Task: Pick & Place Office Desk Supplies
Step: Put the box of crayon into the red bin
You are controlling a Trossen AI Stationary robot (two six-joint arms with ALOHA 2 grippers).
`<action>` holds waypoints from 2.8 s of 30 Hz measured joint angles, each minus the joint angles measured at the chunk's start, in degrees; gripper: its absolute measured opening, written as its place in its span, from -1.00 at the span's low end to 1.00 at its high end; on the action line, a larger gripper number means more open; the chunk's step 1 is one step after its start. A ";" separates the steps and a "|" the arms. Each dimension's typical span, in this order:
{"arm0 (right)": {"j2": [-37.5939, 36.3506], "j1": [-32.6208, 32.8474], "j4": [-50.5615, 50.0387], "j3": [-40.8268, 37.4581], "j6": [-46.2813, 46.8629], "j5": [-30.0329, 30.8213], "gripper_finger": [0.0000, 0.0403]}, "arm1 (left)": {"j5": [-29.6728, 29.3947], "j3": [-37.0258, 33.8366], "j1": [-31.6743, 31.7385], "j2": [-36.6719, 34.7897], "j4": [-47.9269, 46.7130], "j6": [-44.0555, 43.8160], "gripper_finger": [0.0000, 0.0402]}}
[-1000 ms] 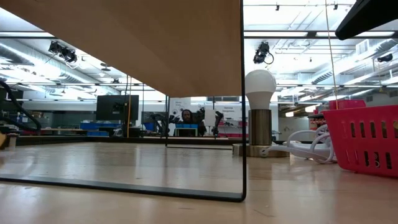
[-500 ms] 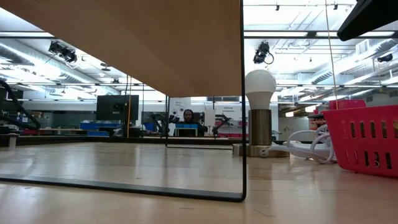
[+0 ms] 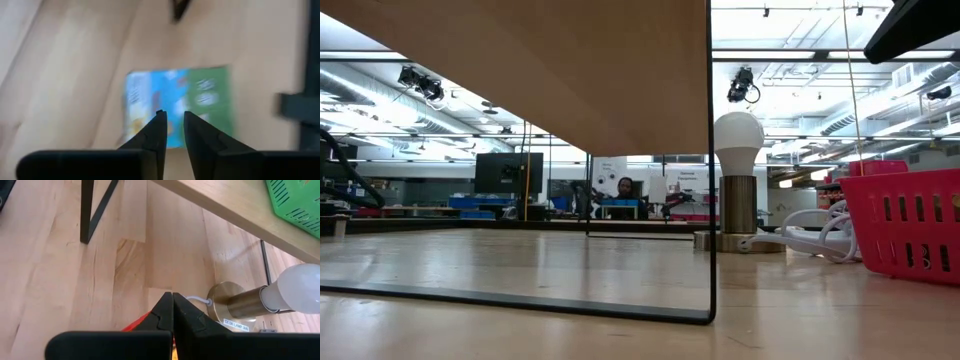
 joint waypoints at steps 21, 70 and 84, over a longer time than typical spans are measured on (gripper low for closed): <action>0.00 0.01 0.03 0.00 0.16 -0.02 -1.00 | 20.71 -8.15 6.38 0.14 22.17 30.98 -0.99; 0.00 0.01 -0.17 0.00 0.21 0.01 -1.00 | 9.25 -9.02 14.91 -0.48 11.35 48.46 0.12; 0.00 0.01 -0.14 0.00 0.60 -0.01 -1.00 | 4.68 -8.89 14.72 3.81 13.72 54.57 -0.31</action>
